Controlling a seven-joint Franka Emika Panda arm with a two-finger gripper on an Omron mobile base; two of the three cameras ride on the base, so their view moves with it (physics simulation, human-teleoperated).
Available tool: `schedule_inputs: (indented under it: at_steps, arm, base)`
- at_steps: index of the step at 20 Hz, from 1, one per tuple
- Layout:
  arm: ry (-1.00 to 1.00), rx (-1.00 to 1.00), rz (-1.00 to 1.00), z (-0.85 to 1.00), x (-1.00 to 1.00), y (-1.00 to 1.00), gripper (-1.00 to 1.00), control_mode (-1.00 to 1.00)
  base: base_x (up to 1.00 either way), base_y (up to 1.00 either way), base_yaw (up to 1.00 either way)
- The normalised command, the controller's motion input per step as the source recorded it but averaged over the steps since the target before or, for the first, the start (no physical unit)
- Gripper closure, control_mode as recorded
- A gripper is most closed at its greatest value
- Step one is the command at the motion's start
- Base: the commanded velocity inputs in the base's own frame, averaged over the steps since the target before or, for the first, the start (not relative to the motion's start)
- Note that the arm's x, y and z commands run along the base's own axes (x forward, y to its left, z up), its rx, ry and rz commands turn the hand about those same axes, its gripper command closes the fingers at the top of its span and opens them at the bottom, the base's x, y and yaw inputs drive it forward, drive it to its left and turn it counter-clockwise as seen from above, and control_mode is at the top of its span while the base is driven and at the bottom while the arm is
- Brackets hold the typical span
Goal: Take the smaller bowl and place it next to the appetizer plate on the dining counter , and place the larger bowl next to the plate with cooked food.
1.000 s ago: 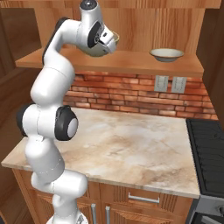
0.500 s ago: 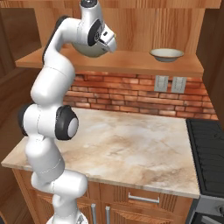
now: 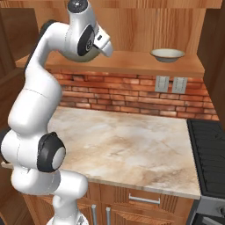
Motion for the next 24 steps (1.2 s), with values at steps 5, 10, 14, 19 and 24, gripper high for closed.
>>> schedule_inputs:
  at_steps: [5,10,14,19,24]
  arm:
    - [-0.29,0.00,-0.03,0.00,-1.00,-0.06,1.00,-1.00]
    - [-0.05,0.02,0.00,0.03,-1.00,-0.10,1.00,-1.00]
    - [0.03,0.02,0.03,0.12,-1.00,-0.15,1.00,-1.00]
    - [0.05,0.03,0.09,0.32,-1.00,-0.17,1.00,-1.00]
    - [0.22,0.03,0.09,0.22,-0.92,-0.12,1.00,-1.00]
  base:
    - [0.00,0.00,0.00]
    - [0.00,0.00,0.00]
    - [0.00,0.00,0.00]
    - [0.00,0.00,0.00]
    - [0.00,0.00,0.00]
